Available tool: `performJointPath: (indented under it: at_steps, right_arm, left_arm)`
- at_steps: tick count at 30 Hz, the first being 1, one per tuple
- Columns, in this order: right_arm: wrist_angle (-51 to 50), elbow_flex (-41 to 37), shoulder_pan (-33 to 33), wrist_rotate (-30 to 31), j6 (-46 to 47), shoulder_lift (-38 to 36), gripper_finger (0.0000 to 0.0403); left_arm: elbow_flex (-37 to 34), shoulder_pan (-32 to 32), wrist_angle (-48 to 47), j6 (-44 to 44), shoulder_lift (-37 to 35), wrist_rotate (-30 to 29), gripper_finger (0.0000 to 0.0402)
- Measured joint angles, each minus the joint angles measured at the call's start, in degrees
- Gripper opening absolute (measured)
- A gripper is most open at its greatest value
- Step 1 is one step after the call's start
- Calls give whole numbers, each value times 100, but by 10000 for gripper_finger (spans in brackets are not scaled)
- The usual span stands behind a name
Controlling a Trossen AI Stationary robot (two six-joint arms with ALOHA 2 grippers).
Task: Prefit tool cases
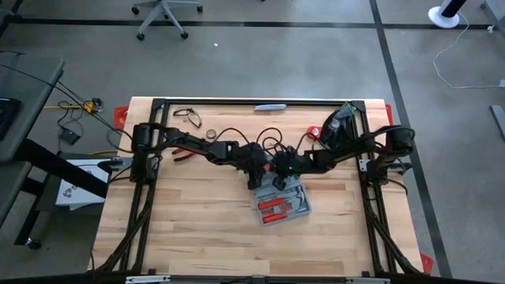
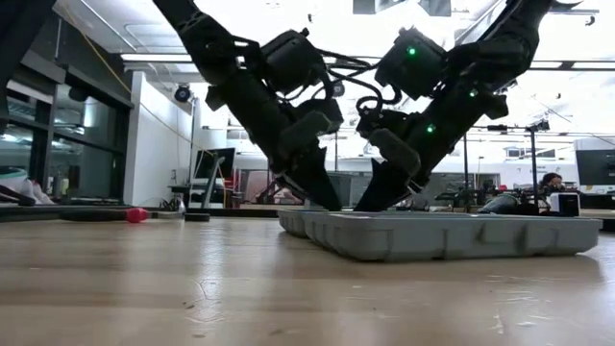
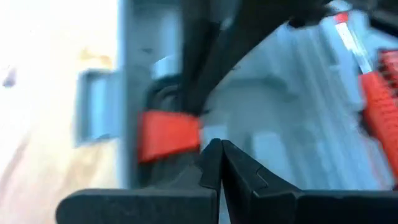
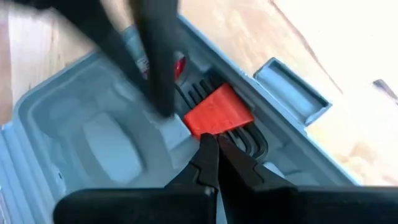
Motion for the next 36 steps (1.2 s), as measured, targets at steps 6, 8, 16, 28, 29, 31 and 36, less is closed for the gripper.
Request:
performJointPath:
  at_steps: [6,8,16,28,29,31,36]
  right_arm:
    - [-39,-9,140,244,-45,-52,0]
    - [-35,-9,159,300,-53,-54,0]
    - [20,-13,156,410,-63,-54,0]
    - [-79,-22,159,549,51,-135,0]
    - [-142,-22,159,597,60,-196,0]
    - [-289,-22,200,816,57,-405,0]
    - [-1023,-7,348,1848,39,-1031,0]
  left_arm:
    - [6,8,-200,118,-363,-547,0]
    - [-2,15,-158,165,-364,-587,0]
    - [1,15,366,125,43,-459,0]
    - [46,39,637,-139,629,-263,0]
    - [45,39,630,-140,631,-263,0]
    - [47,39,600,-137,633,-269,0]
    - [50,66,440,-133,628,-103,0]
